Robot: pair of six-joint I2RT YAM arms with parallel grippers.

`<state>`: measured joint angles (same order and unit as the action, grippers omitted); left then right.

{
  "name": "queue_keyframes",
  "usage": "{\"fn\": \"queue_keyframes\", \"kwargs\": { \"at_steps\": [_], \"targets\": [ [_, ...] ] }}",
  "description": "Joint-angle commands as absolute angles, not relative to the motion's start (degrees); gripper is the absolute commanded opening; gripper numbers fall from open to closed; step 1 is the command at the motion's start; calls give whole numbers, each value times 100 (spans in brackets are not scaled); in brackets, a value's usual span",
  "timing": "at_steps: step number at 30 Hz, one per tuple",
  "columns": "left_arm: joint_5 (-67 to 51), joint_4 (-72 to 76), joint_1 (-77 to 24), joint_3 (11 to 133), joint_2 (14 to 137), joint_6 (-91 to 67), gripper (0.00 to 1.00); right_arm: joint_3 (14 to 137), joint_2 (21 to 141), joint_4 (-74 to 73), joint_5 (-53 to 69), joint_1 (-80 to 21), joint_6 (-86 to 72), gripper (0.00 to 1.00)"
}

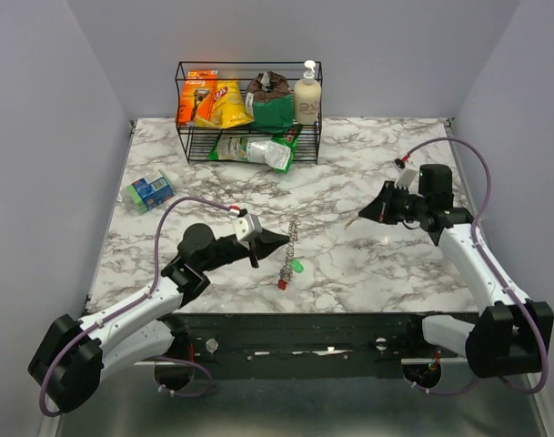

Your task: Put the keys on the keyring

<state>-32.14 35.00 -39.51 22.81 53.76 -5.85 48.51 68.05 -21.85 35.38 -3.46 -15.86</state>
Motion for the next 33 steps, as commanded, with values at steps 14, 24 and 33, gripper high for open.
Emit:
{"fn": "queue_keyframes", "kwargs": {
  "at_steps": [14, 24, 33],
  "targets": [
    [-2865, 3560, -4008, 2224, 5379, -404, 0, 5071, 6021, -2277, 4807, -1291, -879, 1],
    [-2900, 3507, -3999, 2250, 5274, -352, 0, 5089, 5862, -2013, 5247, -2065, -563, 1],
    [-2953, 3920, -3999, 2022, 5115, -378, 0, 5273, 6047, -2031, 5458, -2645, -290, 1]
  ]
}}
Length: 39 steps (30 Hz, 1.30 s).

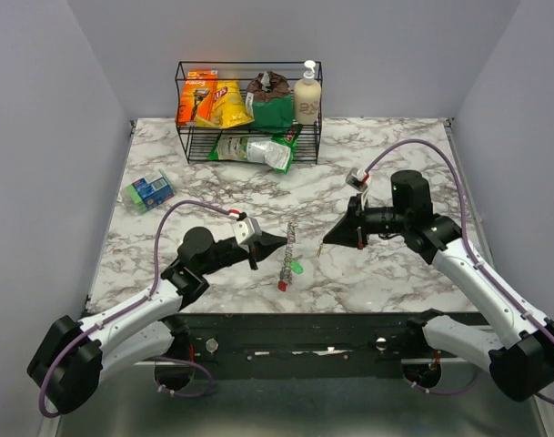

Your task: Put the keys on the keyring

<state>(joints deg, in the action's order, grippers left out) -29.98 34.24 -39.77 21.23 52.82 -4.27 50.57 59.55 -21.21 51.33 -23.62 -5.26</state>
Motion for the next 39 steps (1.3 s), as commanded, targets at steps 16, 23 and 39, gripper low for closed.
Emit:
{"fn": "queue_keyframes", "kwargs": {
  "at_steps": [16, 23, 39],
  "targets": [
    [-2813, 4903, -4008, 1697, 5782, -510, 0, 4870, 6126, -1380, 5520, -2883, -474, 1],
    [-2795, 5905, -4034, 1538, 6608, -738, 0, 4544, 5898, -1275, 5046, -2874, -659, 1],
    [-3453, 9657, -4034, 1600, 9138, -1818, 0, 4157, 5501, -1222, 4236, -2874, -1002, 1]
  ]
}}
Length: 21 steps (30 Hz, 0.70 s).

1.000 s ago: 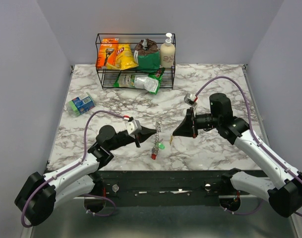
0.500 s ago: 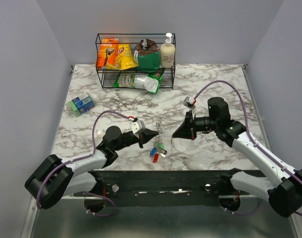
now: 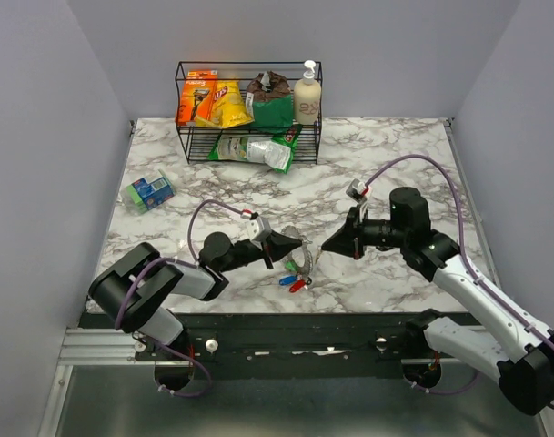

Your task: Put the keys on the keyring

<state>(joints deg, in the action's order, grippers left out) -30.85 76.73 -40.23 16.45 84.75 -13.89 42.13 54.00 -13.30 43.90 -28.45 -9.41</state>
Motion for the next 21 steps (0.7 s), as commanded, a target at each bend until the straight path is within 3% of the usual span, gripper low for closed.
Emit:
{"fn": "queue_keyframes", "kwargs": {
  "at_steps": [1, 21],
  "targets": [
    [-3463, 9607, -4043, 1687, 9175, -1854, 0, 4175, 5545, -1213, 4254, -2874, -985, 1],
    [-3560, 9589, -4034, 1547, 8904, -1187, 0, 4078, 6012, -1064, 4720, -2874, -923, 1]
  ]
}}
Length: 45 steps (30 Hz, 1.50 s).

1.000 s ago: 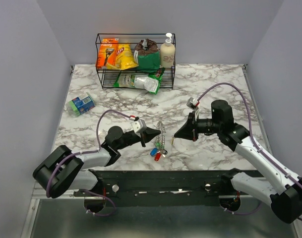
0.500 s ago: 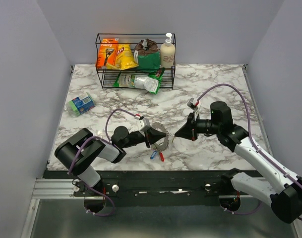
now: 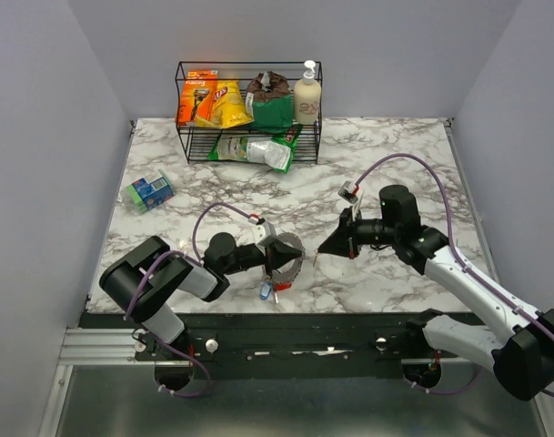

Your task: Put the keys on the keyring

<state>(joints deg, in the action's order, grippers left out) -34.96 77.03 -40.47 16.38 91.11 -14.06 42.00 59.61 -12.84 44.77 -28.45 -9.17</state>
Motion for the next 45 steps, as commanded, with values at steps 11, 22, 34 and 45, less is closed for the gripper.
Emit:
{"fn": "queue_keyframes", "kwargs": {
  "at_steps": [11, 22, 34, 45],
  "targets": [
    [-3410, 8325, -4034, 1775, 7981, -748, 0, 3990, 5731, -985, 4702, -2874, -993, 1],
    [-3366, 8427, -4043, 1741, 8182, -817, 0, 3964, 5572, -958, 4799, -2874, -1002, 1],
    [-3410, 9044, -4043, 1758, 8578, -993, 0, 3990, 5818, -941, 4843, -2883, -1002, 1],
    [-3445, 8341, -4043, 1811, 8008, -782, 0, 3999, 6047, -703, 4913, -2944, -1063, 1]
  ]
}}
